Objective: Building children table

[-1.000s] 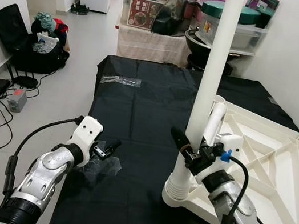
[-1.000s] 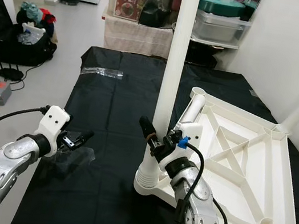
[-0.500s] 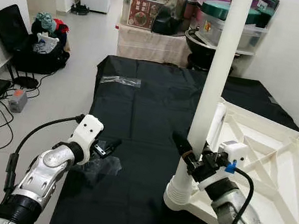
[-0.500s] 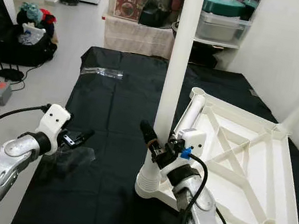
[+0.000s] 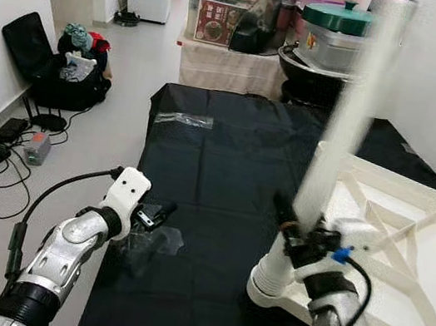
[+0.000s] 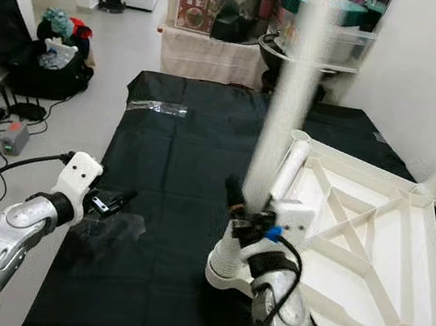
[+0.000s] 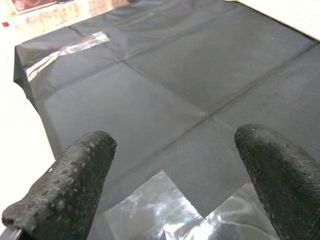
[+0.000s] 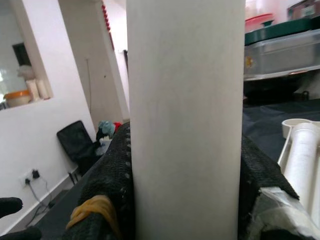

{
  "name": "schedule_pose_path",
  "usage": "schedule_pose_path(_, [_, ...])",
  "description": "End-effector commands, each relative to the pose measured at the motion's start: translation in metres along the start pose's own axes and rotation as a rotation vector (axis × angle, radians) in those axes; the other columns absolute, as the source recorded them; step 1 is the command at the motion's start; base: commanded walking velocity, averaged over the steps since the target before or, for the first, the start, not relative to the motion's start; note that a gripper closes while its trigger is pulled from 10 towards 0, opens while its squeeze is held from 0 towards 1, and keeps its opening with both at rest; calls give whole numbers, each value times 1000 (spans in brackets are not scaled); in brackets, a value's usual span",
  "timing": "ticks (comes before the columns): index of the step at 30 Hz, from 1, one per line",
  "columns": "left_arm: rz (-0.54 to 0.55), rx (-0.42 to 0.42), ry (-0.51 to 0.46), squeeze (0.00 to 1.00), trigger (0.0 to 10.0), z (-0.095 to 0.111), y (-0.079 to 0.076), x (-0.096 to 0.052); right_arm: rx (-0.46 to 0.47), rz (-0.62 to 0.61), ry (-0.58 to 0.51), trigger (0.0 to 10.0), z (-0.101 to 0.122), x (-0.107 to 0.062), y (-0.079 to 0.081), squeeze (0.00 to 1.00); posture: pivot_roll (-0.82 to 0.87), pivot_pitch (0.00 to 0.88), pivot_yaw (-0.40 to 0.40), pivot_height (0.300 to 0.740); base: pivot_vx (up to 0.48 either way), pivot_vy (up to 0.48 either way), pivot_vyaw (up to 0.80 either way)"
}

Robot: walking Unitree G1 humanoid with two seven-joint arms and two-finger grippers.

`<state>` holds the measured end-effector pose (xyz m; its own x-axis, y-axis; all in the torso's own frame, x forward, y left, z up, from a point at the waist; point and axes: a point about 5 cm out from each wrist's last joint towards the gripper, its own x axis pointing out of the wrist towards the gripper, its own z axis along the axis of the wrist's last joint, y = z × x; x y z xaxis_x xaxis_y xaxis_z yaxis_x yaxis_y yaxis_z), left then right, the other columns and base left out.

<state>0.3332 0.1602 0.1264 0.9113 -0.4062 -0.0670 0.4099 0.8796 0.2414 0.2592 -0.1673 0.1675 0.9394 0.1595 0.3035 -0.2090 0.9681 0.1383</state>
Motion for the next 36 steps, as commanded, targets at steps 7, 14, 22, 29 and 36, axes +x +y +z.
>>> schedule_pose_path(7, [-15,26,-3,0,10000,2,-1,2,-35,-37,20,10000,-4,-4,-5,0,31,0,-8,740,0,0,0])
schedule_pose_path(14, [-14,27,-5,0,10000,1,-2,3,-55,-19,8,10000,-1,0,-4,0,33,0,-12,740,0,0,0])
schedule_pose_path(22, [-9,28,-4,0,10000,0,-2,2,-144,-8,-17,10000,2,-3,-1,0,26,0,-12,740,0,0,0])
schedule_pose_path(29, [-10,23,-11,0,10000,1,-1,4,-206,-102,-62,10000,9,-1,-9,0,28,0,-11,740,0,0,0])
schedule_pose_path(36, [-17,22,-24,0,10000,5,1,7,-197,-81,-218,10000,58,32,-14,0,28,0,-4,740,0,0,0])
